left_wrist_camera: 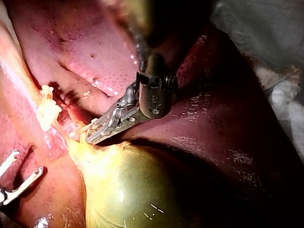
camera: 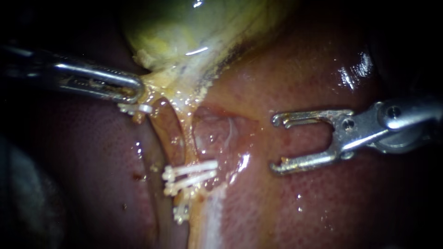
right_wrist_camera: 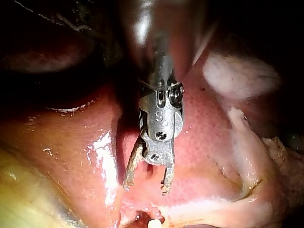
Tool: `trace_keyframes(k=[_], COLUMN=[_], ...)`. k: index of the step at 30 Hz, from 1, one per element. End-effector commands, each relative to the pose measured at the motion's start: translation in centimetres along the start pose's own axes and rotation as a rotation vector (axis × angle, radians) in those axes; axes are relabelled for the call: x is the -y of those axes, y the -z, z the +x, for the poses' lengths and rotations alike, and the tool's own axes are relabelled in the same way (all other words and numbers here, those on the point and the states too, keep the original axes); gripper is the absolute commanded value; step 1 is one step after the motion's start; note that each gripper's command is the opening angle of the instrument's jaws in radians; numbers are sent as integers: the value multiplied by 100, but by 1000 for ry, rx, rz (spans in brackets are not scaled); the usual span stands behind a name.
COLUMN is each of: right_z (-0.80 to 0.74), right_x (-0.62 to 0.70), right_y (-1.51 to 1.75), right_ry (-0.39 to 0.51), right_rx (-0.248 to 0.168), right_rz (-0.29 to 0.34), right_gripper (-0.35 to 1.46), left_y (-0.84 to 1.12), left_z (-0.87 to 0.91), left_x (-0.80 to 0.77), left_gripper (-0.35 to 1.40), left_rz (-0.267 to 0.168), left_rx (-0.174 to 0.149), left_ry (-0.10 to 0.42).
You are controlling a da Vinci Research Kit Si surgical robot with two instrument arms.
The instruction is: Going back second clip right tube
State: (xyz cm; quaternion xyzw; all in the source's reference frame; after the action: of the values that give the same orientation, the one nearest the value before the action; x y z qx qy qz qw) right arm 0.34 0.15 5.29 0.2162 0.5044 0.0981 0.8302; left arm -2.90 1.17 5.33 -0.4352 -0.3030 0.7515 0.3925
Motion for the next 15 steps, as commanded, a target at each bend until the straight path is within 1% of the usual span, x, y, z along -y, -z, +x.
trace_keyframes(k=[1,6,9,15], right_z=[0,0,1,3], right_x=[0,0,0,0], right_y=[0,1,2,4], right_ry=[0,0,-1,-3], right_rx=[-1,-1,-1,-1], right_rz=[0,1,1,-2], right_gripper=[50,50,50,50], left_y=[-5,-30,-41,-46], left_z=[-1,-5,-4,-4], left_x=[1,5,6,10], left_gripper=[-35,-35,-35,-35], left_rz=[-1,-10,-13,-15], left_rx=[2,7,9,10], left_ry=[-1,-5,-5,-6])
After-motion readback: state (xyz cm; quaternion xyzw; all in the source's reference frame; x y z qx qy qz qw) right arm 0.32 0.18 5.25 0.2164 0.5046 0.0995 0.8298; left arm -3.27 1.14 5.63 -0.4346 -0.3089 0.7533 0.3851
